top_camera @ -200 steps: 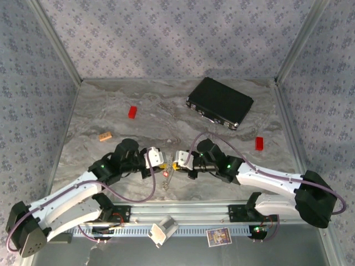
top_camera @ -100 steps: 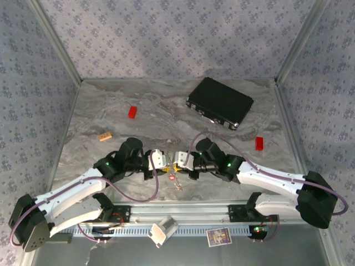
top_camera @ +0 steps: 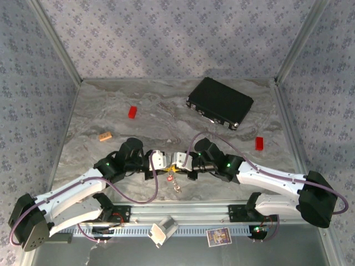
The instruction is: Put the keys on the keyring
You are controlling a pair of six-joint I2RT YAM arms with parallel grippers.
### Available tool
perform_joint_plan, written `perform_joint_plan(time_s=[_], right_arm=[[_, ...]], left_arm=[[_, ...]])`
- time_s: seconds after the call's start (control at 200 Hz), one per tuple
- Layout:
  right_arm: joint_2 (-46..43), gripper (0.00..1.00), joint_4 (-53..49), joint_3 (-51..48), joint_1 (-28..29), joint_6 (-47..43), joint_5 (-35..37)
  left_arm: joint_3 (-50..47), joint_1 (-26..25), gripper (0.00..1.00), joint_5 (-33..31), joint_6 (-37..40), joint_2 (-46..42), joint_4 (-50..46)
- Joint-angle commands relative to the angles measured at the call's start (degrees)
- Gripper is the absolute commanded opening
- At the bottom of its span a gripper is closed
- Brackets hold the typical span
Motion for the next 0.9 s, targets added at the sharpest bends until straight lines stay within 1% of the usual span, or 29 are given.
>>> perform_joint_plan(time_s=[0.0, 0.095, 0.16, 0.235, 0.265, 0.29, 0.355, 0.395, 0.435, 0.54, 0.595, 0.665, 0.76, 0.894], right_arm=[[-0.21, 0.00, 1.95, 2.39, 0.68, 0.46, -0.50], [-0.44, 0.00, 2.25, 2.26, 0.71, 0.66, -0.45], [-1.46, 0.00, 4.04, 1.07, 0.32, 2.21, 0.22], [-4.17, 0.29, 7.00, -2.13, -1.38, 4.30, 0.43], [-5.42, 0.36, 8.29, -3.76, -2.59, 5.55, 0.16], [-6.57, 0.38, 9.43, -5.18, -3.74, 6.61, -0.15], [-9.30, 0.40, 11.93, -8.15, -6.88, 9.87, -0.73], [-10.67, 0.40, 13.49, -9.66, -8.39, 11.86, 0.26], [-11.91, 0.40, 14.19, -10.75, -9.57, 13.90, 2.67], [-12.96, 0.45, 14.84, -11.97, -11.52, 19.18, 10.14], [-12.02, 0.45, 14.46, -11.80, -12.16, 21.78, 13.68], [-9.59, 0.46, 12.79, -10.31, -12.61, 25.53, 17.51], [-3.99, 0.46, 7.75, -5.41, -12.77, 29.65, 19.72], [7.78, 0.44, -3.66, 6.52, -12.98, 35.26, 19.85]], left_arm=[[-0.87, -0.19, 0.10, 0.46, 1.39, -0.97, 1.20], [-1.17, -0.22, 0.00, 0.50, 0.87, -1.53, 1.71], [-1.57, -0.18, 0.00, 0.58, -0.01, -2.09, 2.44], [-2.85, -0.15, 0.00, -0.07, -2.27, -3.40, 4.71], [-3.75, -0.22, 0.00, -0.64, -3.58, -4.20, 6.03], [-4.61, -0.22, 0.00, -1.31, -4.93, -4.83, 7.70], [-6.73, -0.18, 0.00, -3.50, -7.91, -6.81, 11.28], [-7.73, -0.20, 0.00, -5.34, -9.71, -7.82, 12.65], [-8.36, -0.21, 0.00, -7.53, -11.31, -8.93, 13.34], [-8.83, -0.17, 0.00, -14.73, -15.36, -12.21, 12.75], [-9.22, -0.23, 0.00, -19.94, -16.98, -14.63, 12.12], [-9.83, -0.03, 0.00, -26.49, -18.61, -18.38, 10.90], [-10.73, 0.99, 0.00, -33.28, -20.80, -23.76, 9.01], [-11.64, 3.87, 0.00, -38.52, -23.76, -29.99, 4.75]])
